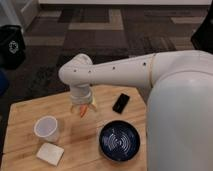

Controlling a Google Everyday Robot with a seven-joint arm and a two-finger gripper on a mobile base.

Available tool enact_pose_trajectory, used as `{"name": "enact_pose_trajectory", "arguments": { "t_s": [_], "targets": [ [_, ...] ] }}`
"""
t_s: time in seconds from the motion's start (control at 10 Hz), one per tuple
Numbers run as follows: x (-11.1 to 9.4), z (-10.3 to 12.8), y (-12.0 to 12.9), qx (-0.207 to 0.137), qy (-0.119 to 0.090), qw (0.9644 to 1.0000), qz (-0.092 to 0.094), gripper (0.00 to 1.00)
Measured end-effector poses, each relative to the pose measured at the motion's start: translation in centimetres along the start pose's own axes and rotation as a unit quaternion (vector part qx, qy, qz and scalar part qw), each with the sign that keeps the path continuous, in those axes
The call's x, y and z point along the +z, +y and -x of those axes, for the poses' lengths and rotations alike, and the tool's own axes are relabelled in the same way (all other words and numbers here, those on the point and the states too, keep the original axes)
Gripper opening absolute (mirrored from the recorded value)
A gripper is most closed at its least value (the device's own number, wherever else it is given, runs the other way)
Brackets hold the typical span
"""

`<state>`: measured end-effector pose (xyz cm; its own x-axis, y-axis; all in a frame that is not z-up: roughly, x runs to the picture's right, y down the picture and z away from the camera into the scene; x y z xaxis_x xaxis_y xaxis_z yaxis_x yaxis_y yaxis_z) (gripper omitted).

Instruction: Wipe the white sponge on the table

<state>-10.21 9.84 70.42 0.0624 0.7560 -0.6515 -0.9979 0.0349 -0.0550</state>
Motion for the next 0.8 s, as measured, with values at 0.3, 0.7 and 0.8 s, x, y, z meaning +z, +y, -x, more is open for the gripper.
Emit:
{"name": "enact_pose_trajectory", "arguments": {
  "t_s": [0.3,0.7,0.8],
  "targets": [
    [0.0,0.0,0.0,0.0,0.0,1.0,0.0,0.65],
    [0.0,0.01,0.0,0.0,0.0,1.0,0.0,0.65],
    [0.0,0.01,0.0,0.0,0.0,1.0,0.0,0.65]
  ]
}}
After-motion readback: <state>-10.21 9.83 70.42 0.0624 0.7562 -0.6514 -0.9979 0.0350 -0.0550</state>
